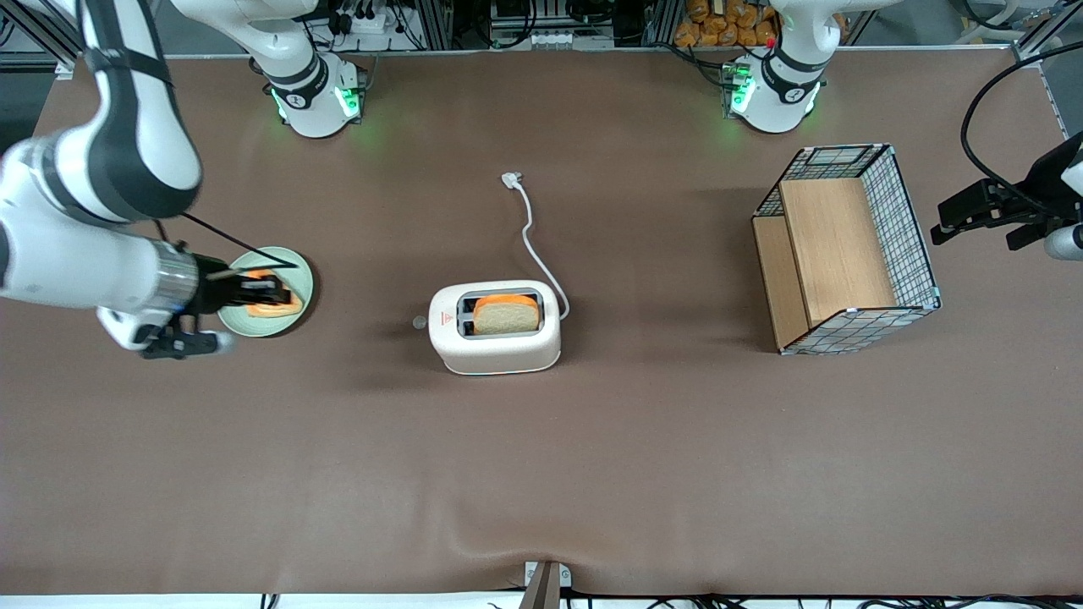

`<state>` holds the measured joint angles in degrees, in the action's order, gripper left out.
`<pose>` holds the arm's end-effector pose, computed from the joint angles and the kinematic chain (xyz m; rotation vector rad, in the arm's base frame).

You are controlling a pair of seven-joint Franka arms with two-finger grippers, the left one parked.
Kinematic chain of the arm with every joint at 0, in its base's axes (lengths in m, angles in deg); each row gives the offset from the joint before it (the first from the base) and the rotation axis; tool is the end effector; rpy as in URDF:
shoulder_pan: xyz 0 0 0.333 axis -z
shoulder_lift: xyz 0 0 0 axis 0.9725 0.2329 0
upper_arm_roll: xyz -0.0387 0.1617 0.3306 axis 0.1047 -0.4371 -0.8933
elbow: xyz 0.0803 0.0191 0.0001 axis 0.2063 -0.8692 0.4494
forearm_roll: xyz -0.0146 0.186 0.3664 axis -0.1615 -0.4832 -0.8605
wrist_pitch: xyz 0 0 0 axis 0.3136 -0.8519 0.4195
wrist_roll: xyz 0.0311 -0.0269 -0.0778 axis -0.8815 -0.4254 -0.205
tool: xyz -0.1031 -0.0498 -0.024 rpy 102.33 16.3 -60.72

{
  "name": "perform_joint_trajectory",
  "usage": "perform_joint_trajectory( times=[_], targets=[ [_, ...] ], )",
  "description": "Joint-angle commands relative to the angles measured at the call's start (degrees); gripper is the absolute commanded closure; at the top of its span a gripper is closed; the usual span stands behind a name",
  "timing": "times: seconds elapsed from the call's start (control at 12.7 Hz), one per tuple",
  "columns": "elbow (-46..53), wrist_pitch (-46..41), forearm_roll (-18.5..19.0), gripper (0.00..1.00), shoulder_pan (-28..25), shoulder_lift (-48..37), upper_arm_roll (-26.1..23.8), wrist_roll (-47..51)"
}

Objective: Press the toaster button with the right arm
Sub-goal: 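Swing the right gripper past the green plate toward the toaster's side lever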

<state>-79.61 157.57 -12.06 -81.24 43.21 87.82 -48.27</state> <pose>0.6434 0.1067 0.4638 -2.8122 -0.0505 0.3348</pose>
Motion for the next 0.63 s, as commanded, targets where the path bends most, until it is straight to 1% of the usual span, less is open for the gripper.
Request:
perform_joint_trajectory(
  times=[0.0, 0.08, 0.16, 0.24, 0.32, 0.39, 0.47, 0.55],
  targets=[
    [0.2, 2.0, -6.9, 1.0, -0.8, 3.3, 0.2, -0.3],
    [0.2, 2.6, -9.1, 1.0, -1.5, 4.3, 0.2, -0.3],
    [0.1, 3.6, -10.3, 1.0, -2.5, 4.7, 0.2, -0.3],
    [-0.6, 4.8, -10.7, 1.0, -3.2, 5.3, 0.2, -0.3],
    [-1.9, 6.4, -12.1, 1.0, -3.3, 5.6, 0.1, -0.5],
    [-2.7, 7.5, -14.5, 1.0, -4.0, 5.7, 0.1, -1.5],
    [-3.2, 8.5, -15.6, 1.0, -4.4, 6.0, 0.1, -2.7],
    [-3.2, 9.1, -15.6, 1.0, -4.7, 6.3, 0.1, -3.0]
  ],
)
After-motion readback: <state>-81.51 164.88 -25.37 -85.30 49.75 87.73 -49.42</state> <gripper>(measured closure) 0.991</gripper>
